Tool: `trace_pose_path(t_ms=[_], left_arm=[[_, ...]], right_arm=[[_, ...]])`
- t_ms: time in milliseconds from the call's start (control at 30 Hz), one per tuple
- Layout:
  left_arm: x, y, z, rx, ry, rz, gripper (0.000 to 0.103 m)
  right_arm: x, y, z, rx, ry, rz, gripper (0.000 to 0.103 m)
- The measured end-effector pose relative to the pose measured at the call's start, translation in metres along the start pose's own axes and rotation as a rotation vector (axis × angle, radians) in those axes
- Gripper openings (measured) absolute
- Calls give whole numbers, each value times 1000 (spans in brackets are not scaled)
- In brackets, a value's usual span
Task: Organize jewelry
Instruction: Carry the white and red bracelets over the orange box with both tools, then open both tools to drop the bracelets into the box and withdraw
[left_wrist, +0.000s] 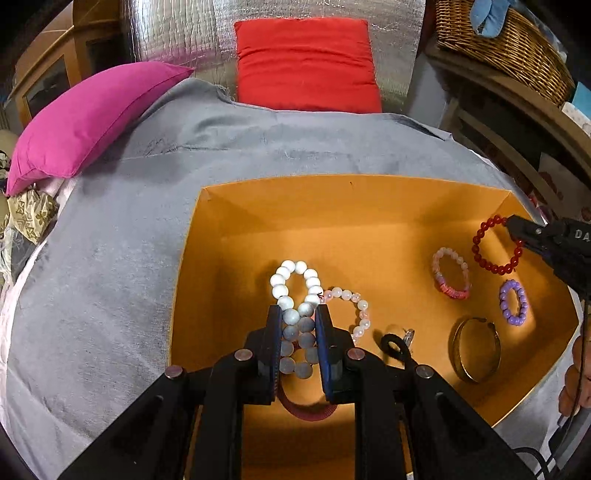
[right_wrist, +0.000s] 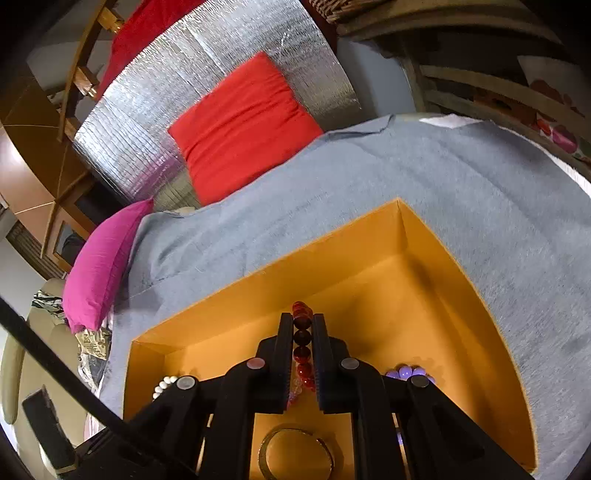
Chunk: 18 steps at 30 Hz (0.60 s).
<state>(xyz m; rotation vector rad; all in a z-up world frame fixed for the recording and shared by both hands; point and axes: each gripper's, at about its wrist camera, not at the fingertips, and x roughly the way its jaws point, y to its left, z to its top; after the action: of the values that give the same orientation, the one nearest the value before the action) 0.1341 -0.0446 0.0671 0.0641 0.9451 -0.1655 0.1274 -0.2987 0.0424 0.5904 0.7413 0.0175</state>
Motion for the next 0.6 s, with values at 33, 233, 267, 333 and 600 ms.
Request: trace_pose_path(t_ms=[33, 233, 267, 333, 600], left_arm=[[-1, -1, 0, 2, -3, -2, 19], [-9, -17, 1, 28, -27, -21, 19], [-10, -21, 1, 35, -31, -26, 19], [-10, -30, 2, 47, -35, -37, 19], [-3, -49, 6, 58, -20, -47, 19]], right_arm=[[1, -1, -1, 5, 4, -2, 11], [5, -3, -2, 12, 7, -11, 11], [5, -4, -2, 12, 7, -11, 11], [6, -5, -3, 17, 11, -12, 11], [12, -12, -5, 35, 28, -25, 11]])
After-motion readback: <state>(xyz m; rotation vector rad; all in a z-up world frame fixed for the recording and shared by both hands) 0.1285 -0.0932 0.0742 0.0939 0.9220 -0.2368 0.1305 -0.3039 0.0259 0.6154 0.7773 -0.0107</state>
